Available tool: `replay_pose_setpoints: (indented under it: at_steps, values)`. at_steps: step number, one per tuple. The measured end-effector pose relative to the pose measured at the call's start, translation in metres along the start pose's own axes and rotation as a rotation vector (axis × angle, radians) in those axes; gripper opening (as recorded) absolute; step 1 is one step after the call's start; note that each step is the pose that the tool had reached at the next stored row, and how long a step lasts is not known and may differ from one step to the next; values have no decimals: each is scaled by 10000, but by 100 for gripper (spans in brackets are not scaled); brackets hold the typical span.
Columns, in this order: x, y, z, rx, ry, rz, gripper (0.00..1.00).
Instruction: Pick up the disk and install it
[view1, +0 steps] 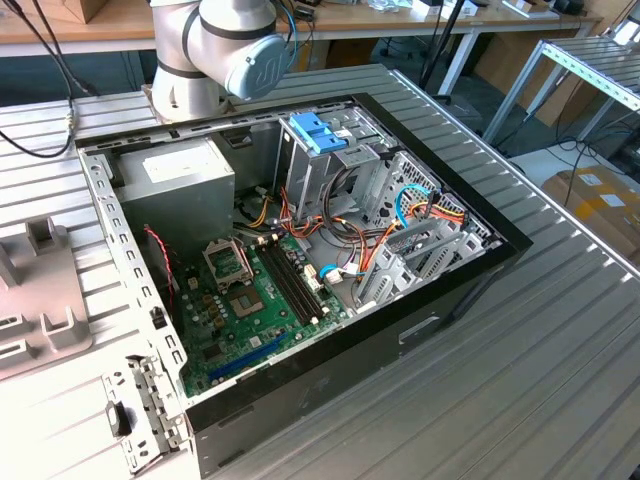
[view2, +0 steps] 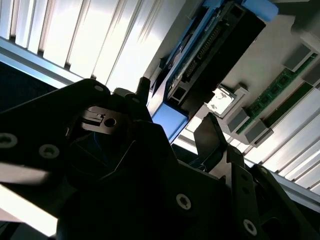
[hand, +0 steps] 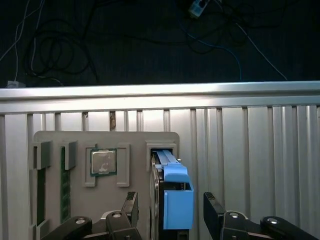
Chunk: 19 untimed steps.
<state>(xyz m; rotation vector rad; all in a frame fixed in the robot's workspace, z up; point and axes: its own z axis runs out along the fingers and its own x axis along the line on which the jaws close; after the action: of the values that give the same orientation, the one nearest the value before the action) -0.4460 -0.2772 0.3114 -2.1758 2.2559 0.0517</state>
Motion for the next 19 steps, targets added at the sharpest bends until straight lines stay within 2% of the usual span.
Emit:
replay_pose_setpoints:
  at_steps: [19]
  values:
    - [1, 19, 146, -1, 1, -32, 63]
